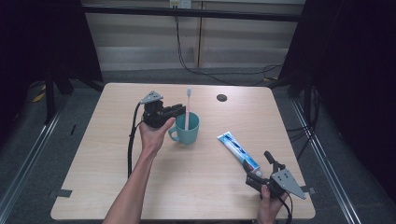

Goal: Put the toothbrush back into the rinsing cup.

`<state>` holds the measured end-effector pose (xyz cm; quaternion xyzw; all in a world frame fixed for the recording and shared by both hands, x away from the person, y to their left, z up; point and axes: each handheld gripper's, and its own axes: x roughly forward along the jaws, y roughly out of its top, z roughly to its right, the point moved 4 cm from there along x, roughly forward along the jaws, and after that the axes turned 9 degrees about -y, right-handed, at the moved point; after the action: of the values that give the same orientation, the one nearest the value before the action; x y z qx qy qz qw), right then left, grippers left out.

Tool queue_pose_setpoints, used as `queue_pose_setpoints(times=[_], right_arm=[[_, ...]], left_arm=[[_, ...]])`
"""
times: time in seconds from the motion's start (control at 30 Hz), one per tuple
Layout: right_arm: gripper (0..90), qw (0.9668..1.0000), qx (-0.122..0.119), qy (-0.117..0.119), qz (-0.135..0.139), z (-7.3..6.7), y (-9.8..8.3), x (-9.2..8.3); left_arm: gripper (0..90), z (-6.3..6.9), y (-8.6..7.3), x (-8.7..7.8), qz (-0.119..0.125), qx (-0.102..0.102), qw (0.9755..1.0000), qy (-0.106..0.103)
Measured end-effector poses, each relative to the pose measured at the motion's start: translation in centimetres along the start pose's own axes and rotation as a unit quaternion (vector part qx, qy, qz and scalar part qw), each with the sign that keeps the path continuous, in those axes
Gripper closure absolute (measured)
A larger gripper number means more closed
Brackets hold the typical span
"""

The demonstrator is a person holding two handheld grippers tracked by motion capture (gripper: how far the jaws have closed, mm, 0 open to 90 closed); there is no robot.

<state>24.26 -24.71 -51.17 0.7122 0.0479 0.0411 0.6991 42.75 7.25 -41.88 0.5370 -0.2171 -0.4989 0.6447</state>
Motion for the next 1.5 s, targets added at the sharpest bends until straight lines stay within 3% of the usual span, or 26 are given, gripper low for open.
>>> queue_pose_setpoints(times=[0.27,0.33,0.5,0.6,0.67,0.8,0.9,1.07,1.5], right_arm=[[13.5,1.0,0.0,0.0,0.0,0.0,0.0,0.0],[13.5,1.0,0.0,0.0,0.0,0.0,0.0,0.0],[13.5,1.0,0.0,0.0,0.0,0.0,0.0,0.0],[13.5,1.0,0.0,0.0,0.0,0.0,0.0,0.0],[13.5,1.0,0.0,0.0,0.0,0.0,0.0,0.0],[13.5,1.0,0.0,0.0,0.0,0.0,0.0,0.0],[13.5,1.0,0.0,0.0,0.0,0.0,0.0,0.0],[13.5,1.0,0.0,0.0,0.0,0.0,0.0,0.0],[13.5,1.0,-0.001,-0.002,-0.001,0.0,0.0,0.0]], left_arm=[[55.1,0.6,0.6,-1.0,0.007,0.014,0.9999,-0.002],[47.3,0.6,0.6,-1.3,0.004,0.017,0.9998,0.008],[33.0,0.6,0.5,-2.1,0.011,0.022,0.9995,0.02],[26.7,0.7,0.1,-2.5,0.001,0.039,0.9989,0.028],[22.1,0.7,-0.3,-2.7,0.003,0.041,0.999,0.02],[21.3,1.0,-0.8,-3.2,-0.003,0.054,0.9983,0.022],[19.7,1.4,-1.0,-3.8,-0.001,0.059,0.9982,0.004],[20.3,1.6,-1.7,-4.8,-0.003,0.071,0.9973,0.018],[19.4,1.5,-4.5,-7.1,-0.005,0.074,0.9966,0.036]])
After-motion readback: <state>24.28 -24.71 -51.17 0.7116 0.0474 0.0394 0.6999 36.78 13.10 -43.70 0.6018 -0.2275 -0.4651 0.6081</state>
